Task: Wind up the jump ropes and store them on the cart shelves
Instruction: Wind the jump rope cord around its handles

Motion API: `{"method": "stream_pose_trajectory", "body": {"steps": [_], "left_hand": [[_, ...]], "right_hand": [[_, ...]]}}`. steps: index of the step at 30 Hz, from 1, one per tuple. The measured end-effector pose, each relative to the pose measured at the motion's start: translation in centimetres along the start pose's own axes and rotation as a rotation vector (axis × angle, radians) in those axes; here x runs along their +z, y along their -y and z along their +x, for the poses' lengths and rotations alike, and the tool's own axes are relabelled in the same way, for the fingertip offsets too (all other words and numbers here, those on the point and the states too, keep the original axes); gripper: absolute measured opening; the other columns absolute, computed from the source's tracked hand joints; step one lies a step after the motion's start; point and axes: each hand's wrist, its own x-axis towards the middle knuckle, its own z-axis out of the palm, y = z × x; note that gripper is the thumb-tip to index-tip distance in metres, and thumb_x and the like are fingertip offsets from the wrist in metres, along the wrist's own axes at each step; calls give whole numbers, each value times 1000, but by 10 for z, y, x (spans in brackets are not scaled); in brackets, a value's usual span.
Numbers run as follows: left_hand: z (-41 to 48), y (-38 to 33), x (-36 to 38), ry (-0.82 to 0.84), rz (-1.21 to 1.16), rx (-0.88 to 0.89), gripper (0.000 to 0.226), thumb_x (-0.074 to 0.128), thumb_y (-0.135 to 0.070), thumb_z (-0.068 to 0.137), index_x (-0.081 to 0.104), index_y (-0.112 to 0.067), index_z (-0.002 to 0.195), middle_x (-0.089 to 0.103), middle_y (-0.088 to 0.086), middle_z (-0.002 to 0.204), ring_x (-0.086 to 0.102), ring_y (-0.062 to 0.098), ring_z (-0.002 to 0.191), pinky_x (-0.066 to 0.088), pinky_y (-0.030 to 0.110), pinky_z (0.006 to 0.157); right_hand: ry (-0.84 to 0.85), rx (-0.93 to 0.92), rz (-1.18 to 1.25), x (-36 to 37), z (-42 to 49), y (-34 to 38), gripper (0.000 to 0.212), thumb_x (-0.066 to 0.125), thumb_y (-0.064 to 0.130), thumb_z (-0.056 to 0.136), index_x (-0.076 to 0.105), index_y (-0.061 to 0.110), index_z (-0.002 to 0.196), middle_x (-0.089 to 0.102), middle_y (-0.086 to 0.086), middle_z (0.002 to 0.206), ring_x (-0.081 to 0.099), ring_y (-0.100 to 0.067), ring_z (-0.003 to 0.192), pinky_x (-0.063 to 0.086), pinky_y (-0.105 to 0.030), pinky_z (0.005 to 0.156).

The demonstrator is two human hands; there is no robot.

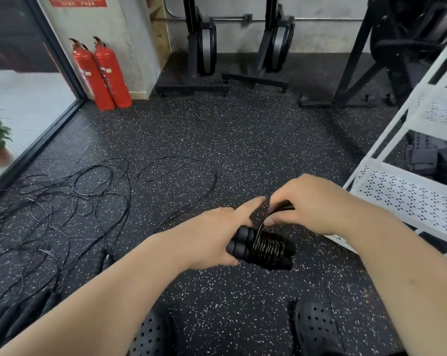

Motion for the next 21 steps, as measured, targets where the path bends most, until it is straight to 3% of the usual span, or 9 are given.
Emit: {"method": "stream_pose_trajectory", "body": {"steps": [3, 6, 9, 11, 14, 15, 17, 19, 21], "left_hand": [[-4, -11, -2, 26, -84, 13, 135, 89, -23, 86, -18, -59, 160, 56, -25, 133, 50, 5, 123, 40, 31, 113], [-8, -22, -6, 14, -146, 82, 135, 88, -19, 85, -15, -65, 158, 58, -25, 122, 51, -1, 111, 42, 24, 102], [-13, -31, -13, -11, -228, 105, 131, 88, -17, 85, -7, -68, 158, 60, -23, 116, 54, -1, 109, 46, 27, 98], [-15, -33, -16, -37, -312, 103, 126, 89, -15, 83, 3, -67, 160, 61, -20, 116, 59, 4, 108, 51, 32, 99], [-18, -32, -19, -89, -413, 101, 118, 91, -16, 83, 15, -66, 159, 60, -21, 119, 65, 8, 107, 53, 30, 97], [-18, -31, -20, -113, -433, 95, 115, 91, -18, 83, 18, -66, 158, 59, -23, 121, 65, 6, 109, 53, 27, 98], [-17, -27, -22, -168, -457, 67, 106, 91, -22, 84, 25, -66, 155, 59, -26, 125, 64, 3, 114, 52, 25, 102], [-15, -22, -22, -232, -462, 34, 98, 91, -28, 83, 32, -63, 153, 61, -26, 129, 62, -1, 119, 50, 27, 106], [-9, -16, -20, -306, -472, -2, 88, 92, -31, 83, 42, -54, 151, 63, -26, 132, 60, -5, 122, 47, 28, 111]], "right_hand": [[14, 0, 107, -3, -1, -14, 26, 73, 71, 84, 76, 46, 92, 66, 16, 74, 58, -4, 70, 46, -32, 63], [60, -2, 259, 0, -2, -24, 24, 75, 70, 83, 78, 48, 93, 71, 21, 83, 63, -5, 76, 53, -36, 74], [128, -5, 423, 1, -6, -29, 35, 69, 76, 77, 80, 48, 96, 77, 10, 91, 70, -20, 87, 56, -45, 89], [135, -26, 520, 7, -7, -32, 39, 68, 74, 80, 81, 43, 97, 77, 6, 86, 67, -24, 76, 54, -44, 79], [159, 11, 740, 13, -5, -28, 35, 71, 55, 93, 82, 22, 97, 75, -7, 83, 61, -15, 72, 50, -32, 72], [199, 24, 817, 16, -4, -28, 32, 73, 43, 97, 79, 12, 97, 74, -9, 84, 62, -16, 74, 54, -31, 73], [232, 53, 749, 22, -3, -29, 12, 72, 11, 99, 72, 1, 107, 68, -5, 93, 59, -10, 76, 58, -25, 82], [186, 111, 604, 26, -7, -21, 15, 61, -2, 102, 64, 12, 106, 62, 3, 93, 59, -8, 79, 46, -4, 69], [130, 158, 635, 34, -5, -10, 25, 55, 9, 107, 63, 15, 84, 62, 0, 78, 62, -18, 73, 48, -12, 60]]}}
